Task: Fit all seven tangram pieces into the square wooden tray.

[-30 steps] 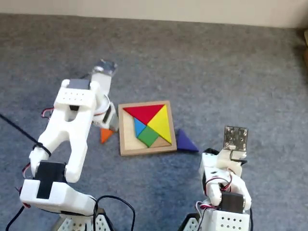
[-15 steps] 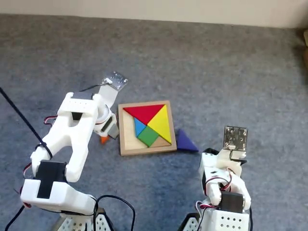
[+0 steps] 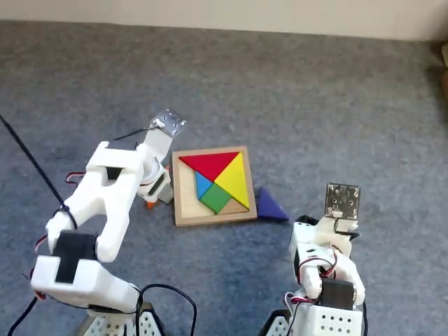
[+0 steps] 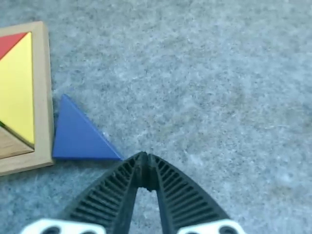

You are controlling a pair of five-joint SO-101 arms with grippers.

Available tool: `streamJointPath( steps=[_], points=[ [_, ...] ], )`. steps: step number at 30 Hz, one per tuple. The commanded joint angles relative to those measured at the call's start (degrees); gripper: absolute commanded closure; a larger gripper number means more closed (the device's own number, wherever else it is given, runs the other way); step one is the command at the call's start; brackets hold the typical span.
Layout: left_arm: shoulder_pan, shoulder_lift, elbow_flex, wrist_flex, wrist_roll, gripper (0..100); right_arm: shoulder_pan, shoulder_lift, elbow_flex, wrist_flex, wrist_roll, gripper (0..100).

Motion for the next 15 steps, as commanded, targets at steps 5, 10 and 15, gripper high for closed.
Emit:
streamJointPath(
  steps=[5,10,15],
  points=[
    [0.7,8.4,-13.4,8.6,-0.3,84,0.7,-0.3,6.5,0.3,-0.3,99.5],
    [0.4,8.8,-14.0,9.4,0.0,90,0.7,-0.3,6.5,0.3,-0.3,99.5],
    [0.5,4.9,-14.5,14.8,0.2,98,0.7,-0.3,6.5,0.3,-0.3,99.5]
  ],
)
